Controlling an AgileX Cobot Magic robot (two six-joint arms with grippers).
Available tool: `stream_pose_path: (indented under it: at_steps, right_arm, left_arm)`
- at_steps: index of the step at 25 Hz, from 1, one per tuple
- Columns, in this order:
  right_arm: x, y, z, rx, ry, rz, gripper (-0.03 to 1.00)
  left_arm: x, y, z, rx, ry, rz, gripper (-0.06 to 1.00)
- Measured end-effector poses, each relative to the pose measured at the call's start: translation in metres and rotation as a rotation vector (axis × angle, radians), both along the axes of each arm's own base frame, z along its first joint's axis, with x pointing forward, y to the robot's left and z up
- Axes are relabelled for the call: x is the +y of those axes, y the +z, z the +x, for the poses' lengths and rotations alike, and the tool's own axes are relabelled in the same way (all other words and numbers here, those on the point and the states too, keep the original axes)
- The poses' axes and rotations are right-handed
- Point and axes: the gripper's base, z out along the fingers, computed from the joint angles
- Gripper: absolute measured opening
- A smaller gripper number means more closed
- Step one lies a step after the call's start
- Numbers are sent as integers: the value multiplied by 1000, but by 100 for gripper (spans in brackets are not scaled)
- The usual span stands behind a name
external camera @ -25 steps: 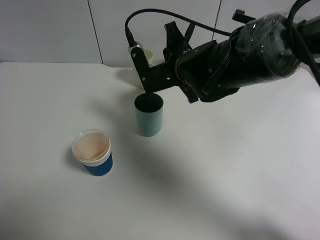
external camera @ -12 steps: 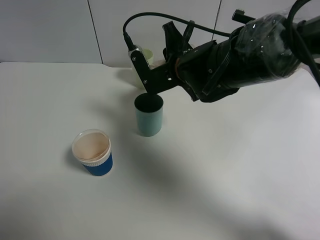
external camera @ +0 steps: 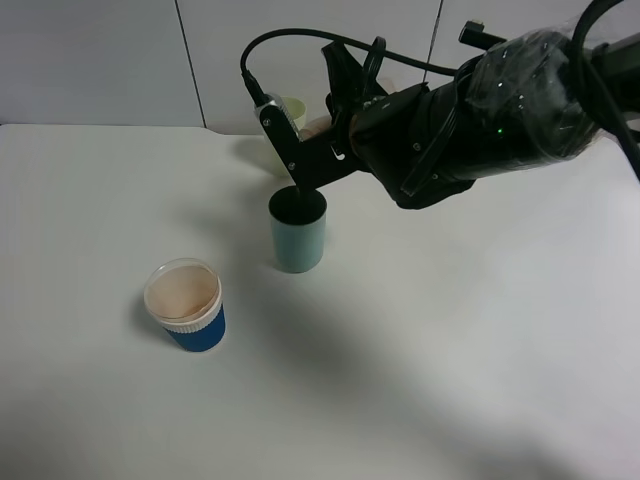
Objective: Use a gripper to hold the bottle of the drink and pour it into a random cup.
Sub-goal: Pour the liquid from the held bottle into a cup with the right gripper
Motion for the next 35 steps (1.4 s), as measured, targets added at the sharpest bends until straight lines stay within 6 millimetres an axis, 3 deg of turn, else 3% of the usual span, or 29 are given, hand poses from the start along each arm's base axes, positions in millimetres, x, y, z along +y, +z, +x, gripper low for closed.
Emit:
stream_pose_path:
  at_steps: [35]
  right_arm:
    - [9,1,-7,-26,96,-130,37]
  left_arm:
    - [0,0,0,0,0,0,93]
